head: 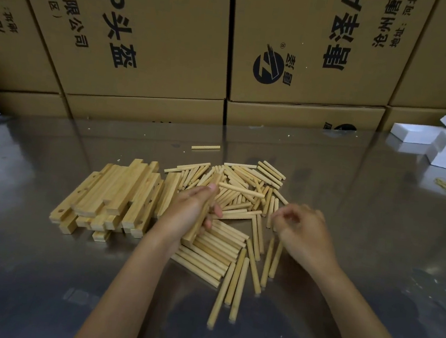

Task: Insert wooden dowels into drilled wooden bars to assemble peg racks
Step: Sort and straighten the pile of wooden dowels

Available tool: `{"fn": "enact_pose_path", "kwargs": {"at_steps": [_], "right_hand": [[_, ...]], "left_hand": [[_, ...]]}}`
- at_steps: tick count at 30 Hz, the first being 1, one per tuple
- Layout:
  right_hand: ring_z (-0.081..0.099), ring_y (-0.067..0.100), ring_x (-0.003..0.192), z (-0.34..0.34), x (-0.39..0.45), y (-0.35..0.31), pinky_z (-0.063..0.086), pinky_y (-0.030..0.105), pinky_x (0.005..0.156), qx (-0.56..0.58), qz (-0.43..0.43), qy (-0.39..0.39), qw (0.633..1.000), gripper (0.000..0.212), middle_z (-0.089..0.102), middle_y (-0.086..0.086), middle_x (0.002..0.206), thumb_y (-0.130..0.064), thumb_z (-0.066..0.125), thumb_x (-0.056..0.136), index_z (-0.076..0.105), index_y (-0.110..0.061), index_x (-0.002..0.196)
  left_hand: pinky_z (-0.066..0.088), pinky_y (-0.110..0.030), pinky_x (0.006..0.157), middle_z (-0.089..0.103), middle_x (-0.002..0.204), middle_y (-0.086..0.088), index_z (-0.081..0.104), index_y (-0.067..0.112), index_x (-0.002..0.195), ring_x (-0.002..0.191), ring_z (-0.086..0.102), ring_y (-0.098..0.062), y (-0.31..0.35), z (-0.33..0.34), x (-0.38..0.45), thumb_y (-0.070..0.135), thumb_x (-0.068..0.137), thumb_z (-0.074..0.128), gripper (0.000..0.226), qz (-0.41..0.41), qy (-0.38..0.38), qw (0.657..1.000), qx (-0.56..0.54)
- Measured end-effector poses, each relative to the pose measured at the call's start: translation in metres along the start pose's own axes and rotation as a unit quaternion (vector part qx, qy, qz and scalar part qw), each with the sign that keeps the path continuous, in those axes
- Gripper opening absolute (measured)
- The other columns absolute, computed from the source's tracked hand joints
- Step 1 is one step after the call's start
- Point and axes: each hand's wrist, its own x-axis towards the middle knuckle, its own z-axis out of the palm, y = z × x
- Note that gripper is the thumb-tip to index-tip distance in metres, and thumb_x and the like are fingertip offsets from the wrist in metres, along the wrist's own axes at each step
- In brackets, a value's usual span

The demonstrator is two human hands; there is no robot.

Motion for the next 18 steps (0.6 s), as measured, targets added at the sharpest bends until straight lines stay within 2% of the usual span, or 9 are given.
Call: {"fn": "enact_pose_path", "kwargs": {"at_steps": [2,4,9,12,16,18], "right_hand": [[0.038,0.01,0.107,0.005,-0.003,0.002,0.03,0.031,0.087,-0.121,-0.024,-0.058,0.991,0.012,0.053,-0.014,0.099,-0.039,0.064,0.088,0.064,-0.034,0.078],[0.033,0.007,0.107,0.011,-0.006,0.002,0.027,0.031,0.087,-0.152,-0.028,-0.076,0.985,0.018,0.048,-0.016,0.101,-0.047,0.065,0.086,0.061,-0.035,0.073],[0.027,0.006,0.112,0.013,-0.01,-0.002,0.023,0.029,0.089,-0.158,-0.046,-0.072,0.984,0.018,0.043,-0.015,0.106,-0.051,0.065,0.081,0.058,-0.035,0.074],[0.026,0.007,0.113,0.022,-0.018,-0.006,0.022,0.028,0.089,-0.176,-0.06,-0.059,0.981,0.022,0.042,-0.014,0.106,-0.052,0.064,0.077,0.057,-0.032,0.073],[0.028,0.007,0.116,0.03,-0.022,-0.008,0.021,0.027,0.088,-0.152,-0.056,-0.052,0.985,0.015,0.042,-0.016,0.107,-0.044,0.065,0.084,0.059,-0.031,0.078],[0.029,0.004,0.114,0.027,-0.02,-0.007,0.023,0.028,0.09,-0.135,-0.063,-0.021,0.989,0.014,0.043,-0.018,0.108,-0.043,0.064,0.089,0.058,-0.033,0.081]], "left_hand": [[0.043,-0.02,0.043,0.071,0.075,-0.001,0.066,0.018,0.116,0.051,0.055,-0.008,-0.001,-0.001,0.002,0.041,0.102,0.05,0.031,-0.006,0.021,1.0,-0.011],[0.042,-0.021,0.043,0.071,0.073,-0.001,0.066,0.018,0.115,0.05,0.055,-0.008,-0.002,-0.001,0.003,0.04,0.102,0.05,0.03,-0.008,0.029,0.999,-0.014],[0.043,-0.021,0.043,0.07,0.071,0.0,0.066,0.019,0.113,0.049,0.055,-0.008,-0.002,0.002,0.004,0.04,0.103,0.05,0.028,-0.015,0.044,0.999,-0.02],[0.039,-0.022,0.039,0.065,0.067,-0.002,0.066,0.014,0.113,0.047,0.052,-0.01,-0.003,0.004,0.004,0.039,0.103,0.048,0.032,-0.031,0.043,0.996,-0.07],[0.037,-0.022,0.036,0.06,0.062,-0.002,0.066,0.011,0.111,0.046,0.051,-0.012,-0.003,0.005,0.007,0.04,0.104,0.045,0.036,-0.056,0.038,0.991,-0.12],[0.037,-0.023,0.035,0.059,0.061,0.0,0.067,0.012,0.111,0.045,0.05,-0.012,-0.003,0.004,0.008,0.04,0.103,0.045,0.036,-0.064,0.037,0.989,-0.124]]}}
